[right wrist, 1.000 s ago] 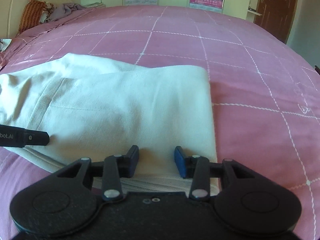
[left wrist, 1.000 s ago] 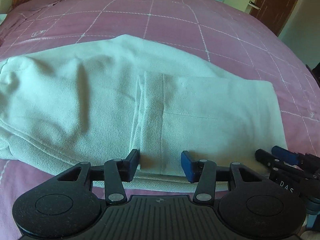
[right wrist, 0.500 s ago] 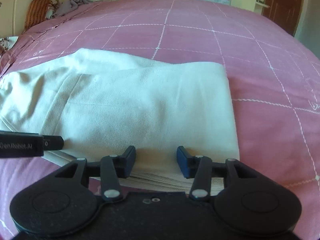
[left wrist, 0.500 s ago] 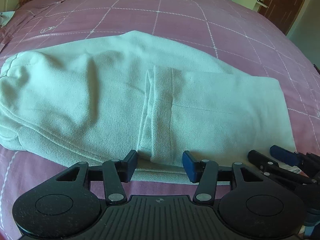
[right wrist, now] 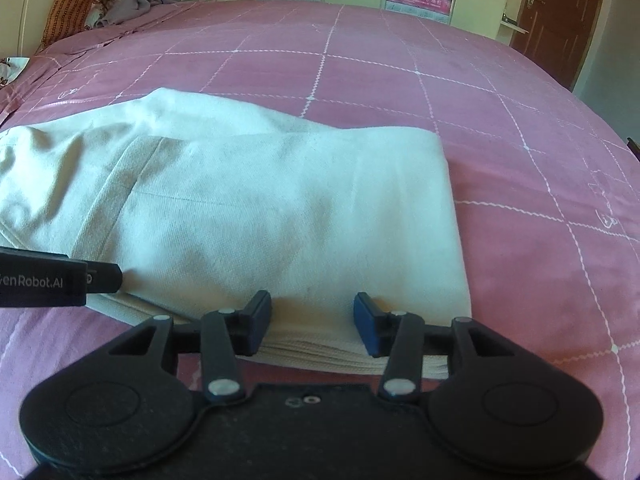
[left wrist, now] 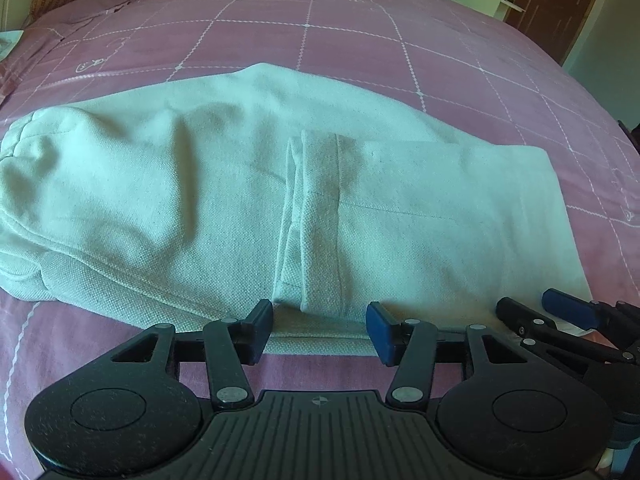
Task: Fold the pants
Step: 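Grasp the other pant cuff with the left gripper and lift it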
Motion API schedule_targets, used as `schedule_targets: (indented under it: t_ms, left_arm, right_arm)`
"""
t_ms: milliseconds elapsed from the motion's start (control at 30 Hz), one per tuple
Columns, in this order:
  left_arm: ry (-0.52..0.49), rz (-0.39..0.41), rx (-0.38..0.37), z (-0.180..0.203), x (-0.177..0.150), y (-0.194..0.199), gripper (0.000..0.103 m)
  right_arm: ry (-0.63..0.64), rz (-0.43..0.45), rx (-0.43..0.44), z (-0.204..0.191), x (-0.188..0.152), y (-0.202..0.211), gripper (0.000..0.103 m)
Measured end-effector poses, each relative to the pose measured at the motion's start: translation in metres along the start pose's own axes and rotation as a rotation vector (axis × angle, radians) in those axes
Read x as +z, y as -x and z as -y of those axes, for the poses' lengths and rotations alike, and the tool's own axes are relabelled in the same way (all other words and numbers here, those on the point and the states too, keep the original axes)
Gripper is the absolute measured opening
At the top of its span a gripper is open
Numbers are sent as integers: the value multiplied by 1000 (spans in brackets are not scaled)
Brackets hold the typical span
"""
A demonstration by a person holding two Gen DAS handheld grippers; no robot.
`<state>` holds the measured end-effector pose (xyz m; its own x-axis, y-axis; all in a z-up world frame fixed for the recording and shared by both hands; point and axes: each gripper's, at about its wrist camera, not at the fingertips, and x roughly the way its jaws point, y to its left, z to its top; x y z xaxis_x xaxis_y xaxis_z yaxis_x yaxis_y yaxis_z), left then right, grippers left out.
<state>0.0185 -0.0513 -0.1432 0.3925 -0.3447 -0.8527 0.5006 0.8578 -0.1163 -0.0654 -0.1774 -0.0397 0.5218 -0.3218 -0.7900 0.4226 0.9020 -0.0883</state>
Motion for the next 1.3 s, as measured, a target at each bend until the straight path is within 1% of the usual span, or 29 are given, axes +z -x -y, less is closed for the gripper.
schedule_targets:
  t_ms: [67, 167, 233, 300, 333, 400, 467, 567, 600, 700, 733, 800, 867, 933, 967, 1067, 1167, 1300]
  left_arm:
    - [4, -1, -4, -3, -1, 4, 52]
    - [35, 1, -24, -12, -3, 12, 52]
    - [51, 1, -25, -20, -6, 18, 52]
    - [63, 10, -25, -29, -7, 23, 52]
    - [71, 15, -23, -34, -8, 26, 52]
    - [90, 16, -19, -45, -8, 31, 52]
    - [126, 22, -19, -61, -10, 37, 52]
    - [191, 35, -13, -88, -15, 44, 53]
    - [210, 36, -12, -95, -17, 46, 53]
    - [269, 39, -9, -118, -23, 51, 54]
    - [285, 41, -10, -124, -25, 52, 55]
    - [316, 43, -13, -134, -28, 54, 58]
    - [371, 52, -37, -147, -31, 57, 61]
    - [442, 71, -63, -163, -33, 60, 69]
    - [488, 84, -71, -172, -34, 60, 71]
    - [613, 113, -75, -201, -37, 62, 72]
    - [725, 143, -89, -229, -41, 58, 72]
    - [865, 129, -118, -261, -50, 39, 72]
  right_arm:
    - [-13, -9, 0, 0, 1, 3, 46]
    - [-40, -16, -1, 1, 8, 12, 46]
    - [-78, 8, 17, 1, 12, 19, 52]
    - [-103, 36, 28, -3, 18, 25, 55]
    - [-112, 49, 29, -6, 21, 28, 59]
    - [-131, 59, 45, -12, 27, 28, 64]
    - [-141, 64, 57, -20, 31, 27, 64]
    - [-110, 59, 51, -35, 31, 20, 64]
    - [-92, 46, 35, -41, 29, 15, 64]
    - [-57, -32, 12, -51, 16, -6, 65]
    - [-29, -13, -2, -55, 12, -7, 65]
    - [-16, -10, -10, -59, 11, -5, 67]
    - [-20, -12, 1, -58, 11, -4, 68]
    - [-7, -7, 8, -58, 8, -3, 70]
    - [6, 0, 6, -59, 6, -2, 71]
    - [29, 12, -3, -62, 3, -1, 72]
    - [17, 9, 6, -60, 4, -2, 73]
    - [8, 9, 18, -59, 4, -3, 75]
